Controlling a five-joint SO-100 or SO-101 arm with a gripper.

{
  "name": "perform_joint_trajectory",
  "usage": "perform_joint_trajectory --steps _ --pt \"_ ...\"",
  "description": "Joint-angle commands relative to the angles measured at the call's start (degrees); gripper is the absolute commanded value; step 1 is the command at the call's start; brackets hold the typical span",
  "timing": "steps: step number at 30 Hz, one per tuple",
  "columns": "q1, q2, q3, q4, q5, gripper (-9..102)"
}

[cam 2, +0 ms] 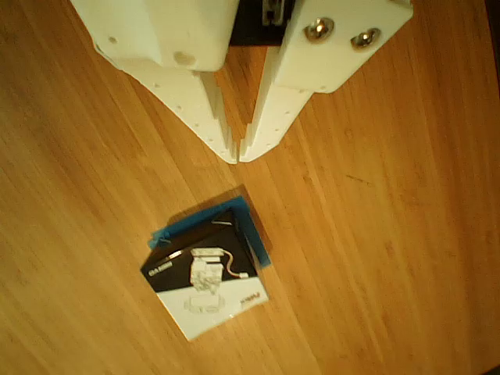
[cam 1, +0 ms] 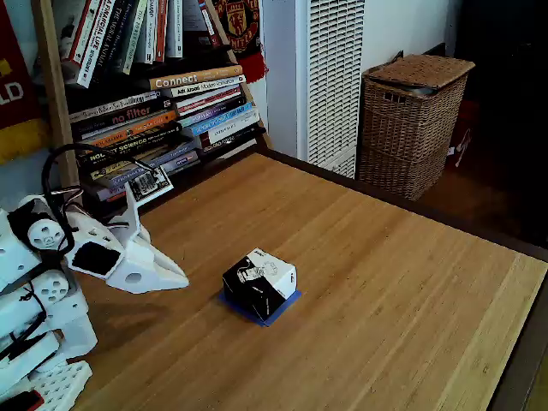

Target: Push the box on top of the target

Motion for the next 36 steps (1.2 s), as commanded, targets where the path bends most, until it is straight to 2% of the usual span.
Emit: perform_joint_trajectory --steps 1,11,36 --pt "-0.70 0.79 0.09 1.32 0.35 0" --pt "-1.41 0.79 0.18 8.09 1.23 0" --pt "-3.60 0.79 0.18 8.09 3.78 0"
